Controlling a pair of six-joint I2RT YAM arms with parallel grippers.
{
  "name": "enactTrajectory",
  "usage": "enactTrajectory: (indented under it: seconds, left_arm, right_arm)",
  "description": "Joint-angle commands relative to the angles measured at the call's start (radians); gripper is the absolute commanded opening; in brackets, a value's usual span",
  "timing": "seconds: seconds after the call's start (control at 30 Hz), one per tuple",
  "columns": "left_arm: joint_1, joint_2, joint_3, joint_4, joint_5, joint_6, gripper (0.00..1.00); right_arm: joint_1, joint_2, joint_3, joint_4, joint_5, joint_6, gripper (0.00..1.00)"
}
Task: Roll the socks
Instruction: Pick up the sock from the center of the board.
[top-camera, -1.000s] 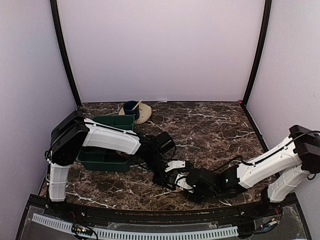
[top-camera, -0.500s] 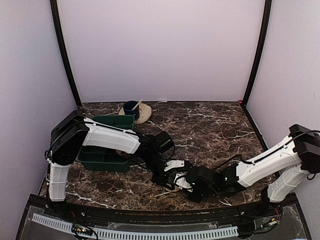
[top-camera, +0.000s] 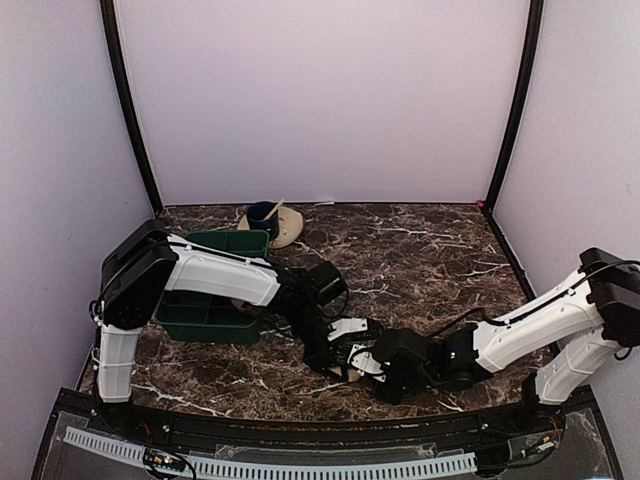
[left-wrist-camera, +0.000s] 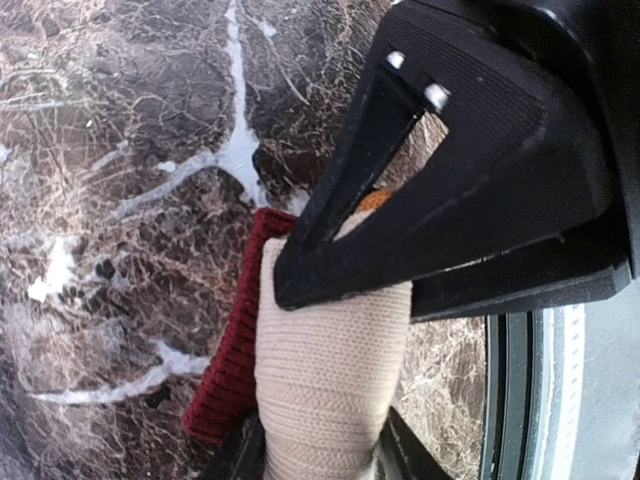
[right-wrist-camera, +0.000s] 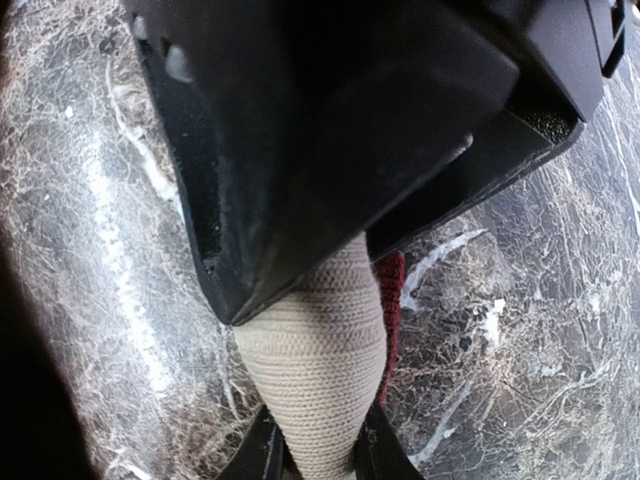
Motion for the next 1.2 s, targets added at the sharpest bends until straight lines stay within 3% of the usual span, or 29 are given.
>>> enactTrajectory:
  seconds: [0.0, 0.6, 0.73, 1.17]
  left_arm:
    - [0.028, 0.074, -0.035, -0.101, -0.159, -0.049, 0.39]
    - [0.082, 0.062, -0.043, -0.092, -0.187, -0.096, 0.45]
    - [0.097, 0.057, -0.04, -0.091, -0.187, -0.103, 0.55]
    - [0.127, 0.019, -0.042, -0.082, -0.179, -0.118, 0.55]
  right_arm:
    - [-0.007, -0.006, 0.013, 0.02, -0.051, 0.031, 0.0]
    - [-0.041, -0.106, 0.019, -0.031, -0.019, 0.07, 0.0]
    - [-0.041, -0.115, 0.023, -0.04, -0.016, 0.072, 0.0]
    - [-0.041, -0.16, 0.016, -0.066, 0.001, 0.096, 0.0]
